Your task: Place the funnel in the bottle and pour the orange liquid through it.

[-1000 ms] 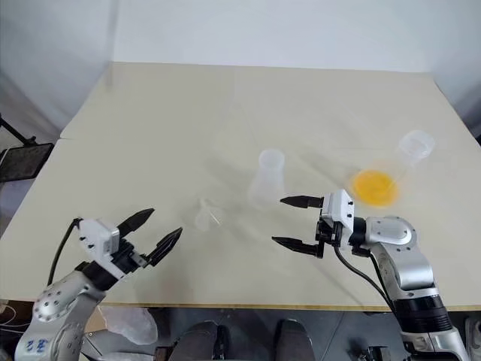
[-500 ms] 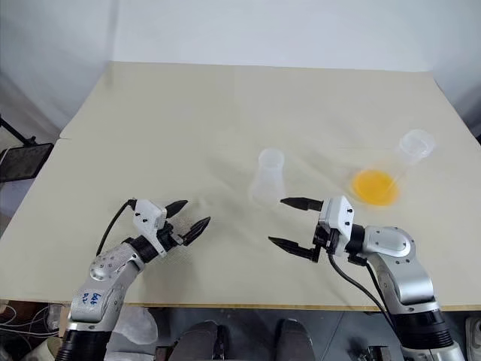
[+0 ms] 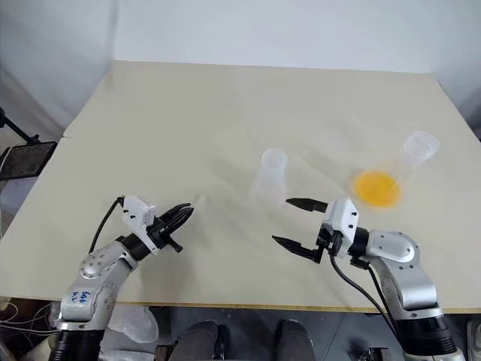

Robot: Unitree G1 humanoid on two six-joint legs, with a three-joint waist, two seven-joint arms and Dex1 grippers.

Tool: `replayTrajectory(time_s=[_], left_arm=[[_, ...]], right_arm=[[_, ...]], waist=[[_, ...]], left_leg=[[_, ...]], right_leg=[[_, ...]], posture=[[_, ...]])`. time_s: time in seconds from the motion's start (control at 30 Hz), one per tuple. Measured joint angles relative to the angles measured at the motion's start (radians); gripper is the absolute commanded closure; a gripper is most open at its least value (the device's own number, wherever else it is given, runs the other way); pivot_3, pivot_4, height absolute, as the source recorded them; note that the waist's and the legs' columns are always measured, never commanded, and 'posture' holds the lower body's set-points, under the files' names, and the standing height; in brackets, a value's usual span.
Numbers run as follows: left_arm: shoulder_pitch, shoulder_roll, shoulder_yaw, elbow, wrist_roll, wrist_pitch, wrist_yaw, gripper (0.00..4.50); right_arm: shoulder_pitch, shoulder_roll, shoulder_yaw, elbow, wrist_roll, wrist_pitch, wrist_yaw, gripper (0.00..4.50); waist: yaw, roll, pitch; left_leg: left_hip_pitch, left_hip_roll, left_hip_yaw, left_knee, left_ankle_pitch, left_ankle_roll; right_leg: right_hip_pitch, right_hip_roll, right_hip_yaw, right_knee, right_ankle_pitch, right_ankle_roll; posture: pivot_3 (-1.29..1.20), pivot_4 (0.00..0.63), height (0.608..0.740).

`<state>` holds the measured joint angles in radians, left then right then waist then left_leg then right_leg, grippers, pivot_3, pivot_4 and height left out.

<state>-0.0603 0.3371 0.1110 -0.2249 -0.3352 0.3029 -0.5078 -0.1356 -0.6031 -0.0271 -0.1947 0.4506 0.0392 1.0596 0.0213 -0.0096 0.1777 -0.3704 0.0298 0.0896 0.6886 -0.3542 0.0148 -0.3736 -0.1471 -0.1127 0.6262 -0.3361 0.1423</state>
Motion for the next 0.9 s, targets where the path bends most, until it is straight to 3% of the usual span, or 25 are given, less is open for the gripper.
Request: replayTrajectory(time_s=[0.2, 0.3, 0.33, 0.37, 0.43, 0.5, 0.57, 0.63, 0.77, 0.9], left_arm=[[-0.010, 0.051, 0.038, -0.007, -0.061, 0.048, -0.045, 4.48], [-0.081, 0.145, 0.076, 0.009, -0.138, 0.099, -0.151, 4.48], [-0.205, 0.280, 0.097, 0.041, -0.239, 0.193, -0.311, 4.48], [-0.275, 0.348, 0.106, 0.068, -0.270, 0.236, -0.394, 4.48], [-0.425, 0.450, 0.073, 0.160, -0.308, 0.332, -0.528, 4.48], [-0.686, 0.502, 0.042, 0.285, -0.405, 0.518, -0.658, 4.48], [-0.865, 0.472, -0.007, 0.359, -0.422, 0.570, -0.723, 4.48], [-0.938, 0.444, -0.085, 0.418, -0.401, 0.596, -0.763, 4.48], [-1.092, 0.395, -0.310, 0.563, -0.250, 0.622, -0.819, 4.48], [-1.216, 0.302, -0.330, 0.677, -0.213, 0.616, -0.852, 4.48]], right_arm=[[0.046, -0.026, -0.031, -0.009, -0.012, -0.021, -0.004, 0.00], [0.090, -0.016, -0.065, -0.036, -0.013, -0.012, -0.036, 0.00], [0.120, -0.016, -0.106, -0.070, 0.002, -0.011, -0.073, 0.00], [0.144, -0.013, -0.125, -0.083, 0.006, -0.011, -0.092, 0.00], [0.188, 0.005, -0.153, -0.098, 0.010, -0.010, -0.128, 0.00], [0.243, 0.028, -0.188, -0.142, 0.014, -0.010, -0.178, 0.00], [0.276, 0.054, -0.211, -0.192, 0.019, -0.009, -0.223, 0.00], [0.306, 0.069, -0.224, -0.219, 0.023, -0.009, -0.257, 0.00], [0.385, 0.109, -0.251, -0.265, 0.022, -0.010, -0.317, 0.00], [0.404, 0.133, -0.249, -0.297, 0.015, -0.014, -0.351, 0.00]], waist=[[0.001, 0.000, 0.000], [0.002, 0.000, 0.000], [0.002, 0.000, 0.000], [0.001, 0.000, 0.000], [0.004, -0.001, 0.001], [0.007, -0.001, 0.001], [0.002, -0.001, 0.001], [0.002, 0.000, 0.001], [-0.001, -0.001, 0.001], [-0.001, -0.001, 0.001]], left_leg=[[0.000, 0.000, 0.000, 0.000, 0.000, 0.000], [-0.001, -0.001, 0.000, 0.000, 0.000, 0.000], [-0.001, -0.001, 0.000, 0.000, 0.000, 0.000], [0.000, -0.001, 0.000, 0.000, 0.000, -0.001], [-0.002, -0.001, 0.004, 0.001, 0.000, -0.001], [-0.004, -0.001, 0.003, 0.002, 0.000, -0.002], [-0.002, -0.002, 0.003, 0.001, 0.000, -0.002], [-0.002, -0.002, 0.005, 0.000, 0.000, -0.002], [-0.002, 0.000, 0.007, 0.000, 0.001, -0.003], [-0.002, 0.000, 0.007, 0.000, 0.001, -0.003]], right_leg=[[0.000, 0.000, 0.000, 0.000, 0.000, 0.000], [0.000, 0.000, 0.000, 0.000, 0.000, 0.000], [0.000, 0.001, -0.001, 0.000, 0.000, 0.000], [0.000, 0.002, 0.000, 0.000, 0.000, 0.000], [-0.001, 0.003, -0.002, 0.001, 0.000, 0.000], [-0.001, 0.003, -0.003, 0.001, 0.000, 0.000], [-0.001, 0.003, -0.001, 0.001, 0.000, 0.000], [-0.001, 0.004, -0.001, 0.001, 0.000, 0.000], [-0.002, 0.006, 0.002, 0.001, 0.000, 0.000], [-0.003, 0.007, 0.002, 0.001, 0.000, 0.000]], posture=[[0.00, 0.150, 0.740], [0.00, 0.150, 0.740], [0.00, 0.150, 0.740], [0.00, 0.150, 0.740], [0.00, 0.150, 0.740], [0.00, 0.150, 0.740], [0.00, 0.150, 0.740], [0.00, 0.150, 0.740], [0.00, 0.150, 0.740], [0.00, 0.150, 0.740]])
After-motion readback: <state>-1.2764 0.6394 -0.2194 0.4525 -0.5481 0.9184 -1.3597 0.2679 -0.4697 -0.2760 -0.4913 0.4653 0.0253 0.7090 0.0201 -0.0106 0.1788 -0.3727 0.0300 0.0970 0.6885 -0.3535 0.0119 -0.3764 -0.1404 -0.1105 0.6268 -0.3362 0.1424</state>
